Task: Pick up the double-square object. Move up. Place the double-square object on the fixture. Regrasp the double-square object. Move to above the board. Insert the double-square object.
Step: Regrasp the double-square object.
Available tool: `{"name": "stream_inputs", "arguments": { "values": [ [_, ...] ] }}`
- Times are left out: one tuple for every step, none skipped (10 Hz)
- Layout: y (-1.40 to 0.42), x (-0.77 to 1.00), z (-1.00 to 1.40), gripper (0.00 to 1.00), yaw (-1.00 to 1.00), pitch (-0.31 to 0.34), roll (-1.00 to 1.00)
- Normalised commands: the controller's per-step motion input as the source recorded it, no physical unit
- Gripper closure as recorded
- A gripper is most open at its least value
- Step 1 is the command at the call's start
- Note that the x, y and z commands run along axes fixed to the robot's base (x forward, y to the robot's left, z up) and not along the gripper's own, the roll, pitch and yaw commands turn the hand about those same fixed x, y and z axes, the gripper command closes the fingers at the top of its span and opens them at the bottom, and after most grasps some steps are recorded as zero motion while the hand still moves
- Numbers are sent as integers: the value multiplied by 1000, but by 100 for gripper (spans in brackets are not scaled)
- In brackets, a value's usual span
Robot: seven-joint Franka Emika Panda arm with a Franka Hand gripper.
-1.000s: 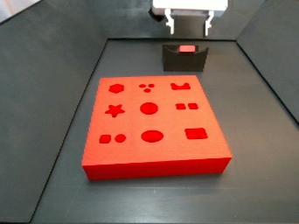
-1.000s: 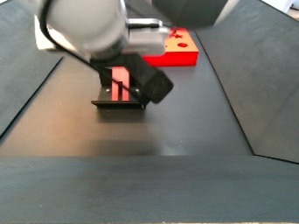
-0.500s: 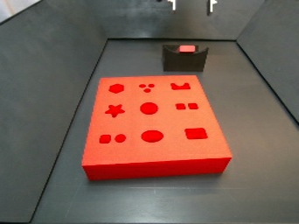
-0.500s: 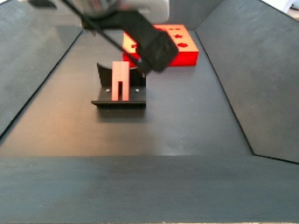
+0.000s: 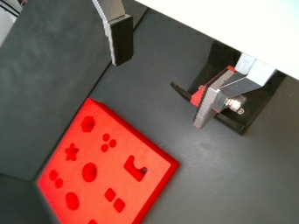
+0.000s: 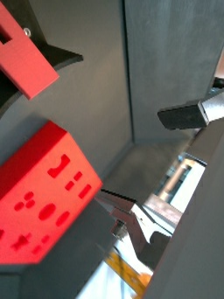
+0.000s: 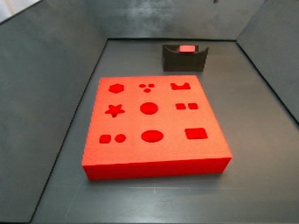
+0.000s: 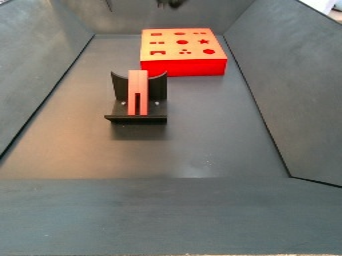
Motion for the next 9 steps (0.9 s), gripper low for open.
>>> {"name": "stream_inputs", "arguments": {
  "values": [
    [-46, -41, 43, 0, 7, 24, 1000],
    [-33, -34, 35, 0, 7, 23, 1000],
    [-37, -34, 15, 0, 7, 18, 1000],
    [-33, -42, 12, 0, 8, 13, 1000],
    [-26, -49, 13, 0, 8, 3, 1000],
    [-27, -49, 9, 0, 9, 0, 1000],
    [-23, -50, 11, 0, 10, -9, 1000],
    [-23, -50, 13, 0, 10, -13, 1000],
    [-21, -37, 3, 0, 12, -25, 1000]
  ]
}}
